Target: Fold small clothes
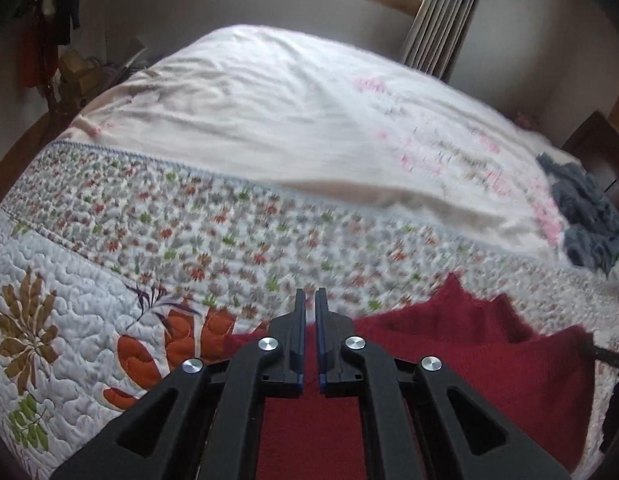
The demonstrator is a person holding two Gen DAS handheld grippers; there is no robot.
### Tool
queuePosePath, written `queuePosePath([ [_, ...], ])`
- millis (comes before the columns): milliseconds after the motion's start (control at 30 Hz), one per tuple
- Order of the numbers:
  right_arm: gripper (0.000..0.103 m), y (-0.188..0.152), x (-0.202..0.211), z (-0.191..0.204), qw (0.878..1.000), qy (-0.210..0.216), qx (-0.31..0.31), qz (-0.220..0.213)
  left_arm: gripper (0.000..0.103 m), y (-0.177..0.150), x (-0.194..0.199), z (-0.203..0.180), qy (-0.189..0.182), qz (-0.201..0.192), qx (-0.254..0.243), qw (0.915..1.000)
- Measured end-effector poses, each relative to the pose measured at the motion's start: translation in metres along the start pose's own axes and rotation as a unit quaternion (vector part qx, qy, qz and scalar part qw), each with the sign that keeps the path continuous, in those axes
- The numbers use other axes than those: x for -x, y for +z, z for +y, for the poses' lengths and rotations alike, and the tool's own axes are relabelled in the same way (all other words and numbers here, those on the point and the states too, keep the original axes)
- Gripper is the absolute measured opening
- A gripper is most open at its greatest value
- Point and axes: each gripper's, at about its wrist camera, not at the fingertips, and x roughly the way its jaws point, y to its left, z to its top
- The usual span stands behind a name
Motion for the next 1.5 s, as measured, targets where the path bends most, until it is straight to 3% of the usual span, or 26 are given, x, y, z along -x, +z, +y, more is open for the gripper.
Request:
queuePosePath([
  [67, 0.005, -0.003, -0.008, -0.004, 1.000, -0.005, -0.004, 0.006, 0.007, -0.007, -0.010, 0.004, 0.018, 0.019, -0.005, 0.9997],
  [200, 0.005, -0.011, -0.022, -0.015, 1.000, -0.003, -0.024, 0.016, 0.030, -0.020, -0.028, 0.016, 0.024, 0.059, 0.006, 0.9980],
  [300, 0.005, -0.015, -0.025, -0.021, 0.999, 0.007, -0.038, 0.016, 0.036, -0.026, -0.043, 0.009, 0.052, 0.089, -0.021, 0.9944],
  [367, 0.005, -0.016, -0.023, -0.022, 0.999, 0.013, -0.039, 0.012, 0.036, -0.027, -0.047, 0.005, 0.062, 0.091, -0.027, 0.9936],
  [400, 0.005, -0.016, -0.023, -0.021, 0.999, 0.013, -0.037, 0.011, 0.031, -0.027, -0.048, 0.003, 0.060, 0.090, -0.029, 0.9937],
  [433, 0.005, -0.015, -0.021, -0.021, 0.999, 0.013, -0.036, 0.010, 0.007, -0.026, -0.048, 0.001, 0.056, 0.090, -0.033, 0.9938],
  [533, 0.005, -0.012, -0.009, -0.021, 0.999, 0.020, -0.037, -0.004, 0.005, -0.022, -0.040, -0.010, 0.048, 0.071, -0.049, 0.9951],
  [667, 0.005, -0.005, 0.010, -0.021, 0.998, 0.034, -0.047, -0.037, 0.005, -0.009, -0.009, -0.010, 0.014, -0.008, -0.028, 0.9995],
  [733, 0.005, -0.002, 0.010, -0.022, 0.997, 0.024, -0.051, -0.043, 0.005, -0.004, -0.006, -0.006, 0.020, -0.024, -0.019, 0.9993],
  [800, 0.005, -0.001, 0.002, -0.025, 0.998, 0.007, -0.058, -0.034, 0.005, -0.003, -0.017, -0.003, 0.028, -0.007, -0.012, 0.9995],
  [933, 0.006, -0.011, -0.027, -0.032, 0.997, -0.027, -0.069, 0.008, 0.006, -0.021, -0.057, 0.007, 0.039, 0.079, -0.010, 0.9961],
  [1000, 0.009, -0.017, -0.028, -0.029, 0.998, -0.035, -0.058, 0.010, 0.010, -0.027, -0.059, 0.007, 0.035, 0.082, -0.015, 0.9959],
  [1067, 0.016, -0.023, -0.018, -0.025, 0.998, -0.039, -0.046, 0.003, 0.014, -0.028, -0.048, 0.007, 0.025, 0.073, -0.014, 0.9969],
  [1133, 0.022, -0.036, -0.001, -0.022, 0.999, -0.039, -0.033, -0.009, 0.030, -0.032, -0.030, 0.008, 0.024, 0.060, -0.023, 0.9977],
  [1200, 0.035, -0.047, 0.011, -0.023, 0.999, -0.027, -0.031, -0.009, 0.038, -0.038, -0.008, 0.008, 0.035, 0.040, -0.034, 0.9980],
  [1300, 0.040, -0.083, 0.035, -0.021, 1.000, -0.011, -0.019, 0.001, 0.039, -0.056, 0.028, 0.009, 0.028, 0.023, -0.048, 0.9982],
  [1500, 0.040, -0.148, 0.056, -0.028, 0.999, 0.011, -0.024, 0.034, 0.040, -0.108, 0.073, 0.002, 0.002, 0.035, -0.081, 0.9961],
])
